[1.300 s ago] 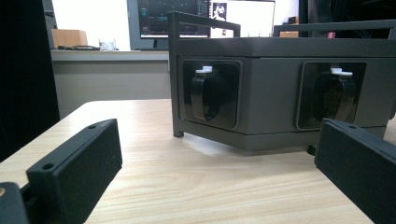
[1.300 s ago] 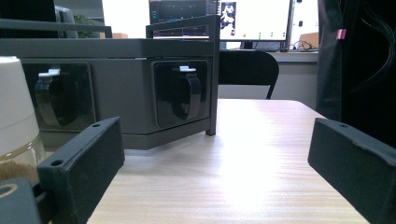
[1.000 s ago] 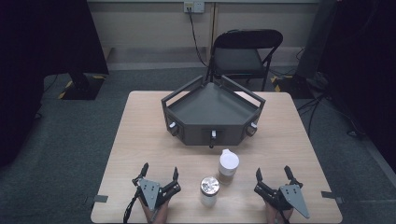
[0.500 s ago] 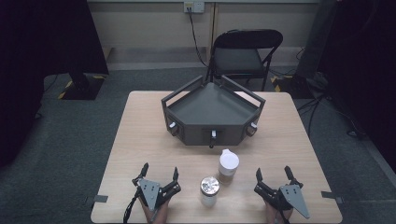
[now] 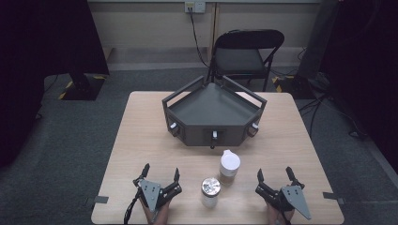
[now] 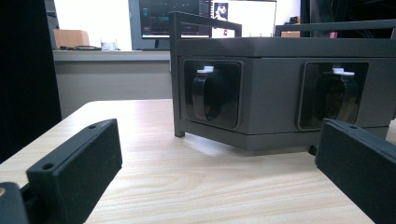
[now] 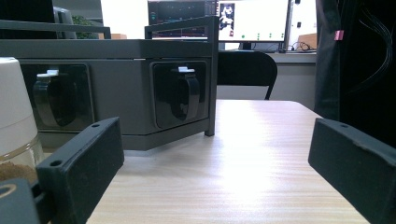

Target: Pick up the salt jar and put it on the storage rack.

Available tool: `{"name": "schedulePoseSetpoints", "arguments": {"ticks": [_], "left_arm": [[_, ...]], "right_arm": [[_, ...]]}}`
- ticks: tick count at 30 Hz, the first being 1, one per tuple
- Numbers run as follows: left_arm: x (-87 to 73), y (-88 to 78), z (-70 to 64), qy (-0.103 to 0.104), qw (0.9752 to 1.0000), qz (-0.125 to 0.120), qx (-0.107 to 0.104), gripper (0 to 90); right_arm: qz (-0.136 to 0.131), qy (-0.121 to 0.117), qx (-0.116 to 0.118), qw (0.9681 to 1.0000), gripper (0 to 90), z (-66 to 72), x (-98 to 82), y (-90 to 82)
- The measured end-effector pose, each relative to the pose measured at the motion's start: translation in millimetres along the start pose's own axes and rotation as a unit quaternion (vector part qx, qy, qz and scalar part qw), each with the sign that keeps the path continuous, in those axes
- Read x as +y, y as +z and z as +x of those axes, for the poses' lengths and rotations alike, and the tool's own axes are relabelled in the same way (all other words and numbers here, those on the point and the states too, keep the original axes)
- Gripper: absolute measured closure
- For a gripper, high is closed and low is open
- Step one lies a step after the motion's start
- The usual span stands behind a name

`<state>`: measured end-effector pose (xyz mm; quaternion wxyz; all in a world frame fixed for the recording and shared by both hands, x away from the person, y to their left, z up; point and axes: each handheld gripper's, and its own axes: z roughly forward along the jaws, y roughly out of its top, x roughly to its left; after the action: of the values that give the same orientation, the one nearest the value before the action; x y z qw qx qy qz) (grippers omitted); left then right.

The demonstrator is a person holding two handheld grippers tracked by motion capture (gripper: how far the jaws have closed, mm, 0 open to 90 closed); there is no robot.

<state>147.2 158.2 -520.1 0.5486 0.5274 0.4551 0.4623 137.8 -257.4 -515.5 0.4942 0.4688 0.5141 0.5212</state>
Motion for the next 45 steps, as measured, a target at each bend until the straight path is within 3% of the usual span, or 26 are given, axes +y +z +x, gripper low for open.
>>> {"name": "schedulePoseSetpoints", "arguments": {"ticks": [16, 24, 27, 35, 45], "left_arm": [[1.0, -0.3, 2.6, 0.003, 1.0000, 0.002, -0.009, 0.0], [8.4, -5.0, 7.3, -0.014, 0.9995, -0.017, -0.023, 0.0], [14.6, -8.2, 7.8, -0.008, 0.9993, -0.025, -0.028, 0.0], [32.9, -14.4, 7.7, -0.011, 0.9975, -0.024, -0.066, 0.0], [47.5, -19.5, 0.9, -0.015, 0.9924, -0.021, -0.120, 0.0]], "right_arm": [[0.000, 0.000, 0.000, 1.0000, 2.0, 0.0, 0.1, 0.1], [0.000, 0.000, 0.000, 1.0000, 2.0, 0.1, 0.1, 0.1], [0.000, 0.000, 0.000, 1.0000, 2.0, 0.0, 0.1, 0.1], [0.000, 0.000, 0.000, 1.0000, 2.0, 0.1, 0.1, 0.1], [0.000, 0.000, 0.000, 1.0000, 2.0, 0.1, 0.1, 0.1]]}}
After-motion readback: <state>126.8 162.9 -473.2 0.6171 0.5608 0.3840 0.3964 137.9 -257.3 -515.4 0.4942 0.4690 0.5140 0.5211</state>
